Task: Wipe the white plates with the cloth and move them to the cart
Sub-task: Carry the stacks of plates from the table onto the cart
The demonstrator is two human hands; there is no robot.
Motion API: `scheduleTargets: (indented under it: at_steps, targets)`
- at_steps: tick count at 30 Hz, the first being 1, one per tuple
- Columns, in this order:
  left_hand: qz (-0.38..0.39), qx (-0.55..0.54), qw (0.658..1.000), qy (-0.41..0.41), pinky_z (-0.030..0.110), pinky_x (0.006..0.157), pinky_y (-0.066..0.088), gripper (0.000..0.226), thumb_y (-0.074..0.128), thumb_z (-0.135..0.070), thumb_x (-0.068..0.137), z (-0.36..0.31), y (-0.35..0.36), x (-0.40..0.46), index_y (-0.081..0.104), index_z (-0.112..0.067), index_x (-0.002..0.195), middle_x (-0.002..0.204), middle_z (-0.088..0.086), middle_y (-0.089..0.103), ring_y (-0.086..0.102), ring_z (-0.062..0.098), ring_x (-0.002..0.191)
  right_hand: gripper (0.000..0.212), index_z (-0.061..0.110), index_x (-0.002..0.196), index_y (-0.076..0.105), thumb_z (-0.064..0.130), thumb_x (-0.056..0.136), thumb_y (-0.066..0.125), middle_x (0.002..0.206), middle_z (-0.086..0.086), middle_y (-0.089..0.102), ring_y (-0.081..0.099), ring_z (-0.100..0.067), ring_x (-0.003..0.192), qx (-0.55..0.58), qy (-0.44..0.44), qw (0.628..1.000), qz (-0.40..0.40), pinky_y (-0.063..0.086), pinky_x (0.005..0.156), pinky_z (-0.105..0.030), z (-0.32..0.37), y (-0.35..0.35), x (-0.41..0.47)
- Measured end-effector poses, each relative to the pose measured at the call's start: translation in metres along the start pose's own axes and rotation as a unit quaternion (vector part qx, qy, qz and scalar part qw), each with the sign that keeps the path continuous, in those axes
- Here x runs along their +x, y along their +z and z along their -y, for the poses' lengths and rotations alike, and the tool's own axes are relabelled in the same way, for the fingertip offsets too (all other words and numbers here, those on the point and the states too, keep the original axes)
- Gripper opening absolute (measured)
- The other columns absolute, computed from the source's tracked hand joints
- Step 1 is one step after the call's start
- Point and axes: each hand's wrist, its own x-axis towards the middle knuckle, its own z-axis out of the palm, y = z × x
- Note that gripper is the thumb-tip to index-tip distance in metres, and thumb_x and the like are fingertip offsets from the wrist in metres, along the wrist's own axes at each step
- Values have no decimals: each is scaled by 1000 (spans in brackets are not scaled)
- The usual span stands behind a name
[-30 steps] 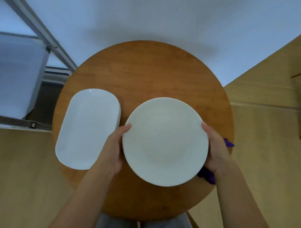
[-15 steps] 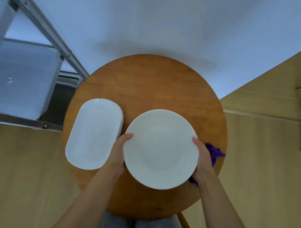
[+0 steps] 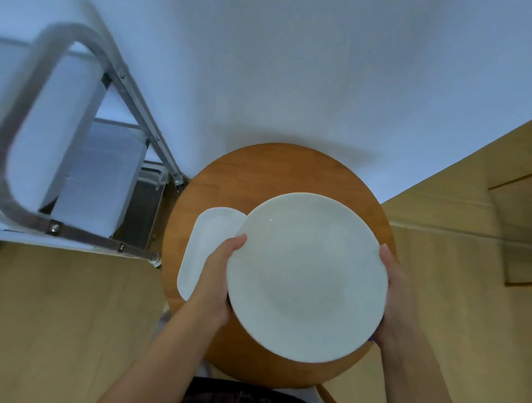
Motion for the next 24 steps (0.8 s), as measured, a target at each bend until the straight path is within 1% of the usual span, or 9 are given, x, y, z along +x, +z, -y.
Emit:
scheduleTargets:
  at_steps: [2,4,5,8,11,13,17,21,24]
  targets:
    - [8,13,1000,-3,34,59,54,28,63,-41,72,-27,-17,-12,65,-30,98,85,-1,74,69,24,84,46,20,110,70,53,93,42,107,-10,72,70,-29,90,-2,-5,1000,-13,55,62,-38,2,31,-16]
    - [16,25,1000,-10,33,61,53,22,59,-39,81,-55,-40,-23,64,-26,98,81,-1,74,70,23,79,45,19,105,72,51,93,43,105,-9,72,71,-28,87,7,-8,1000,-21,54,62,-37,-1,66,-34]
    - [20,32,999,-13,34,64,53,23,58,-39,81,-70,-51,-30,62,-25,99,78,-1,74,69,25,82,43,19,99,74,50,93,44,103,-9,73,72,-27,85,14,-10,1000,-24,53,61,-37,-4,84,-42]
    - [34,61,998,-8,36,68,50,34,61,-42,76,-115,-90,-48,60,-24,104,78,0,74,65,28,91,43,18,87,77,47,93,45,96,-10,74,72,-27,78,41,-12,999,-28,54,57,-36,-16,139,-64]
    - [48,72,996,-3,32,62,51,55,63,-47,58,-153,-126,-68,63,-20,106,86,4,75,70,23,82,50,23,73,78,46,96,40,82,-7,75,72,-24,66,62,-4,998,13,54,46,-34,-25,191,-80]
    - [38,68,997,9,30,57,52,57,63,-46,56,-174,-146,-81,64,-18,106,87,7,75,71,21,75,53,25,64,76,44,96,39,74,-5,73,70,-21,58,59,-7,998,32,51,42,-32,-30,221,-87]
    - [-1,30,998,51,33,62,50,49,63,-39,57,-199,-177,-106,67,-14,99,85,10,74,71,21,69,48,22,79,78,46,95,39,89,-8,75,72,-25,71,31,-8,997,74,54,50,-34,-35,264,-92]
    - [-47,-20,994,98,35,64,46,26,56,-29,80,-213,-200,-132,67,-11,96,77,9,73,69,20,62,49,20,76,78,47,93,42,86,-11,74,71,-25,70,8,0,992,128,53,59,-35,-34,299,-98]
    - [-73,-57,988,124,35,62,46,22,51,-28,86,-220,-218,-149,65,-11,93,67,8,70,66,20,55,46,20,73,78,48,92,46,82,-10,73,70,-24,70,-19,2,986,164,49,65,-37,-32,328,-104]
